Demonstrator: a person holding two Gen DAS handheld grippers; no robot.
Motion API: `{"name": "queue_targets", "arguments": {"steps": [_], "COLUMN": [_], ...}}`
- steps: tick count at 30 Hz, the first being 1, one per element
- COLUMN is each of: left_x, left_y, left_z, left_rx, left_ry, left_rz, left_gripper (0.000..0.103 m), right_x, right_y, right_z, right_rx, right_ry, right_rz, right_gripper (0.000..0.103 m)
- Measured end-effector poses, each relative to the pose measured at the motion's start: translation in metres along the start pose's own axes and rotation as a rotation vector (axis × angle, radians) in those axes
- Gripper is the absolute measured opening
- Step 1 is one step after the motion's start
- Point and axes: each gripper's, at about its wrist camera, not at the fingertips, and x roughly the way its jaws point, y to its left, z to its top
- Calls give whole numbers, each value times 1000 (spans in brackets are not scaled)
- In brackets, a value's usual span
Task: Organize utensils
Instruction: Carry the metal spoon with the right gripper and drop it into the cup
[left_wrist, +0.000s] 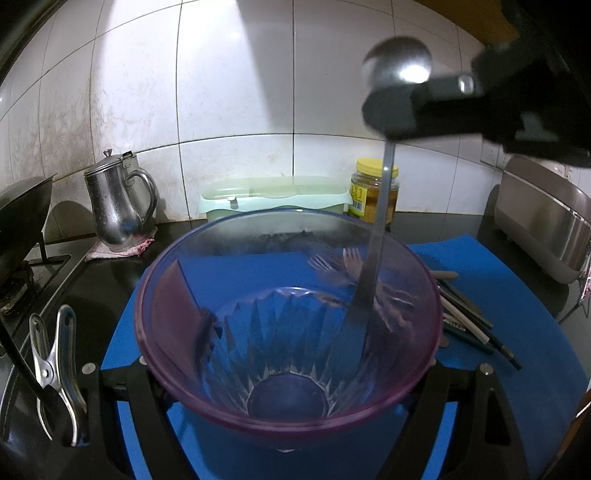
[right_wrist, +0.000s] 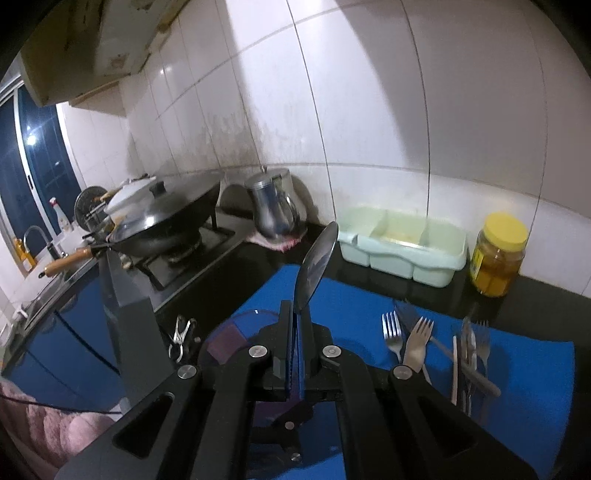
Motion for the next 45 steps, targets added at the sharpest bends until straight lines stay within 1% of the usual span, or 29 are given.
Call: {"name": "queue_targets", "arguments": {"steps": [10, 19, 25, 32, 34, 35, 36, 39, 45], "left_x": [0, 0, 1, 1, 1, 1, 1, 0, 0], "left_y": [0, 0, -2, -1, -1, -1, -1, -1, -1], "left_z": [0, 0, 0, 0, 0, 0, 0, 1, 1], "left_rx": [0, -1, -1, -1, -1, -1, -2, -1, -1], "left_ry": [0, 0, 0, 0, 0, 0, -1, -1, -1], "left_rz": [0, -2, -2, -2, -2, -2, -4, -2, -2], "left_gripper": [87, 87, 87, 87, 87, 87, 87, 87, 87], "right_x": [24, 37, 44, 47, 47, 47, 47, 46, 37], "right_y": [-5, -4, -9, -13, -13, -14, -14, -17, -18], "right_z": [-7, 3, 9, 10, 11, 10, 10, 10, 12], "right_rx": [7, -27, -9, 9, 13, 15, 20, 37, 47], "right_ry": [82, 112, 138, 145, 145, 144, 143, 139, 115], "right_rz": [26, 76, 123, 138, 142, 143, 138, 137, 144], "right_gripper": [3, 3, 3, 3, 7, 15, 20, 25, 32]}}
